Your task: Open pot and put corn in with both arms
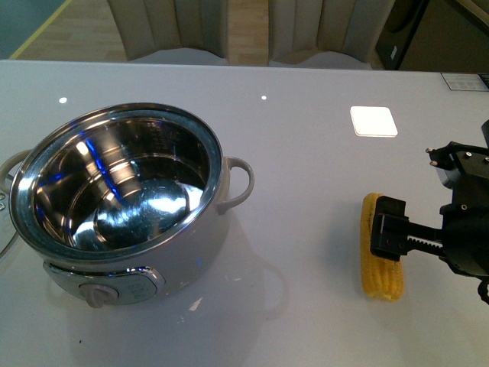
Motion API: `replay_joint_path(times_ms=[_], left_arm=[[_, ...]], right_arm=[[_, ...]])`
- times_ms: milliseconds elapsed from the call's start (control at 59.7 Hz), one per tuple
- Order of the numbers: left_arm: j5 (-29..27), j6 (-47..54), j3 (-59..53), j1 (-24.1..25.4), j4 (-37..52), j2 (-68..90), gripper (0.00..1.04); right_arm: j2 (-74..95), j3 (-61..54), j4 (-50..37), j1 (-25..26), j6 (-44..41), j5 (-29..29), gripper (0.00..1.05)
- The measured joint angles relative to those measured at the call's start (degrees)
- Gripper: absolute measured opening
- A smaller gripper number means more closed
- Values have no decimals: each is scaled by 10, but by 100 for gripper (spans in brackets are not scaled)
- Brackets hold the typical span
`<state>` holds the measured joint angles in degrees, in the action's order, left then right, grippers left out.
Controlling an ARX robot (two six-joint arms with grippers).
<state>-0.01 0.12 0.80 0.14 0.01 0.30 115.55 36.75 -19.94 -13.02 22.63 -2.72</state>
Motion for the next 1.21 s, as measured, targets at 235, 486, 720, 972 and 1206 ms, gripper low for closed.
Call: replay_joint_path(times_ms=[235,486,720,972,1206], left_arm=[[0,0,0,0,0,0,98],[0,0,0,0,0,0,98],[0,0,0,0,0,0,98],[0,0,0,0,0,0,98],[0,0,0,0,0,0,98]], right_arm=[[52,35,-4,-8,3,4,96],[92,54,-11,-8,5,4,96],[117,66,-14,-6,6,4,91],[131,69,-16,-9,5,9,53],[126,58,-22,-11,5,14,32]])
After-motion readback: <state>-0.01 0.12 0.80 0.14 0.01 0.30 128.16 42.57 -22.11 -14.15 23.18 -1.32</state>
